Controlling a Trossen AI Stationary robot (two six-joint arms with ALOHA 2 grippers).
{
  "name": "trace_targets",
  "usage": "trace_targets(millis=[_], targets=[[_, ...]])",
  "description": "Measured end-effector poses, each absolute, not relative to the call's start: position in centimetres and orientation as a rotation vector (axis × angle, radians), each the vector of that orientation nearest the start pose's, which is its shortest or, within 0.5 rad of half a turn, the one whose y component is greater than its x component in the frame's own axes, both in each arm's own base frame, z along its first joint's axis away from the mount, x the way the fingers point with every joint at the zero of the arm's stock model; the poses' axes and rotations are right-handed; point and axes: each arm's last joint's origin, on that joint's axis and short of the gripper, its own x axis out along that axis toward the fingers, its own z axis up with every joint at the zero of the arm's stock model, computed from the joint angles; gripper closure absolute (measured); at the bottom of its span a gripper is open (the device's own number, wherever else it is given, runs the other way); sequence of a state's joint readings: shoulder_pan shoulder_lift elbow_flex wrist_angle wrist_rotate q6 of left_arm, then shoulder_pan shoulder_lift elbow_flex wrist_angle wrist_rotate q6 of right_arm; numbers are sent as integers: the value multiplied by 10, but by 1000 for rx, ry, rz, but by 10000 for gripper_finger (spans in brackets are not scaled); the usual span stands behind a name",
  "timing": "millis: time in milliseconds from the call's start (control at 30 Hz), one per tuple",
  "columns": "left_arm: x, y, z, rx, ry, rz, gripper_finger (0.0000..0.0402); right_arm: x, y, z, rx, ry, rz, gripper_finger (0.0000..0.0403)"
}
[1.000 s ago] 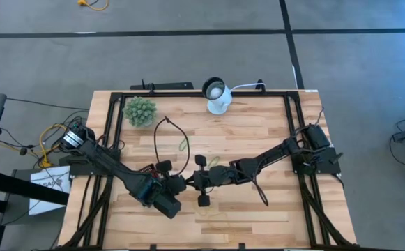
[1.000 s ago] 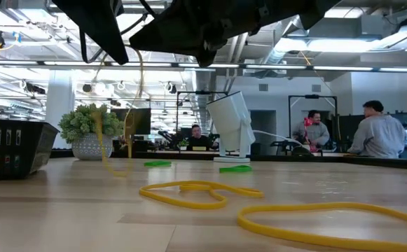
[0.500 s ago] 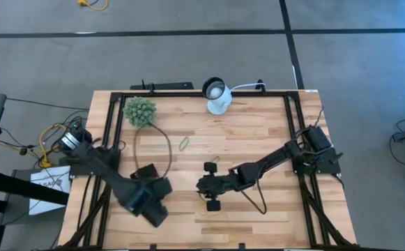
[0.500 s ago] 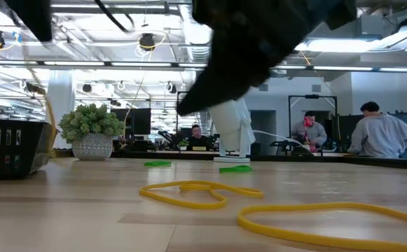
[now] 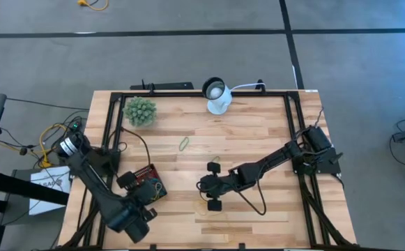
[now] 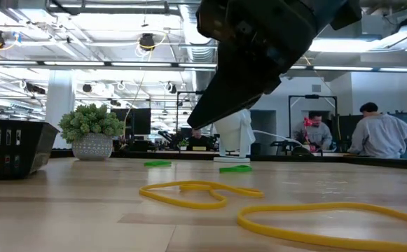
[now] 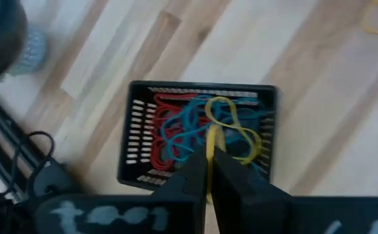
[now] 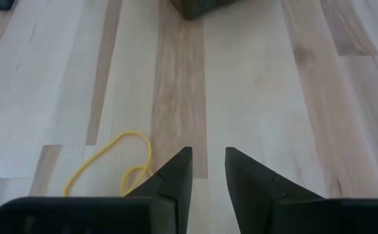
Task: Pick and place items into bin
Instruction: Put the yellow rubber band into the black bin
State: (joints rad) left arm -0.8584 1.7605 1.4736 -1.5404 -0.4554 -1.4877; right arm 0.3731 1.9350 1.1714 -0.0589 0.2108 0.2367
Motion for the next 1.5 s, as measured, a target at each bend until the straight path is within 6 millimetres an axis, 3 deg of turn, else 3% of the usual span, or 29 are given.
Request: trace_targets(millis=[233,567,800,1167,1267,1500], targets=[[212,-209,223,-75,1174,709,400,373,140,154,-10,792,60,317],[223,-198,205,-100,1237,674,333,373,141,155,-7,787,66,317],[223,-196,210,-144,1256,714,288,371,146,154,-12,795,81,317],[241,-195,246,-24,1055,678,284,359,161,142,31,940,265,317],[244,-191,247,30,1010,686,283,357,166,134,30,948,231,317],[251,-183,247,47,1006,706,283,361,167,138,61,879,128,317]])
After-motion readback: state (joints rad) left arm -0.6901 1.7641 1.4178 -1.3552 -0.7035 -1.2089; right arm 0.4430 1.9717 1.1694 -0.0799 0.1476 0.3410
